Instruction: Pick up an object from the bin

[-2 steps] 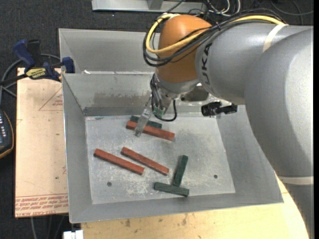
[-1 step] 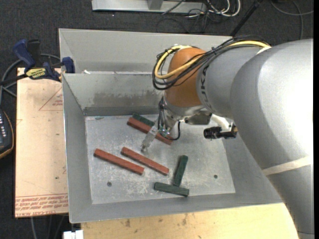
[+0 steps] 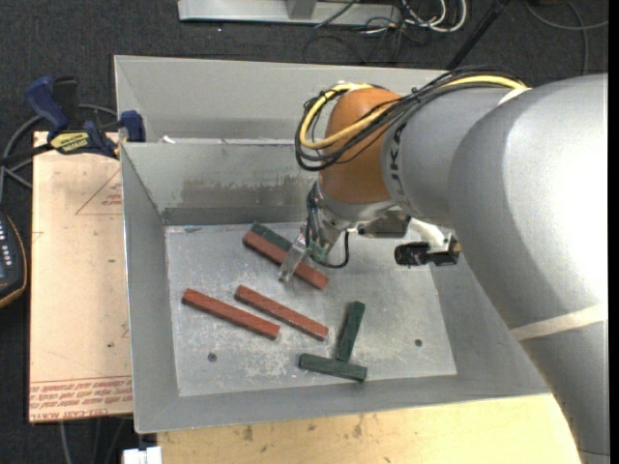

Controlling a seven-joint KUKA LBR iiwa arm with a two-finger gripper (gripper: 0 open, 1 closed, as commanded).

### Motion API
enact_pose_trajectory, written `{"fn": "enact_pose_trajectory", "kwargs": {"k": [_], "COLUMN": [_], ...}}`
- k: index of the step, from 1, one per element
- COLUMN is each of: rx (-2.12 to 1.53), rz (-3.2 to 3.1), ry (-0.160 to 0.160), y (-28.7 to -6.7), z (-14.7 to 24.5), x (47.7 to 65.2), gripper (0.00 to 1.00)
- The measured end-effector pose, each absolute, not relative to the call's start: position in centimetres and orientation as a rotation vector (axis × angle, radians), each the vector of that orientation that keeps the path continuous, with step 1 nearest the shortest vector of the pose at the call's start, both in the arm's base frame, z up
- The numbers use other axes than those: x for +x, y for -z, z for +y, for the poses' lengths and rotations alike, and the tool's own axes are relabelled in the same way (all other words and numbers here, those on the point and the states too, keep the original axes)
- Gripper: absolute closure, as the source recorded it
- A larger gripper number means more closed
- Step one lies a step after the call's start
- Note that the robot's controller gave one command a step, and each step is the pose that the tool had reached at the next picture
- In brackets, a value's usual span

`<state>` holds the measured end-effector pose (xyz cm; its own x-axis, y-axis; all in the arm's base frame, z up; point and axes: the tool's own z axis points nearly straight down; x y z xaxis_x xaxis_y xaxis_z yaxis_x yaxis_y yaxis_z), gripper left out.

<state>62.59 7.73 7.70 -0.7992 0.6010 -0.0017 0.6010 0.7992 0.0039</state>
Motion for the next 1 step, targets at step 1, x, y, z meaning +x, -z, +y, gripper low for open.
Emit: {"fn": "enact_pose_trajectory", "kwargs": {"k": [1], "rx": [1.001], "rz": [2.97], "ry": [-0.005], "y": [-22.82], "z": [4.95], "x": [61.8], "gripper": [1.0]}}
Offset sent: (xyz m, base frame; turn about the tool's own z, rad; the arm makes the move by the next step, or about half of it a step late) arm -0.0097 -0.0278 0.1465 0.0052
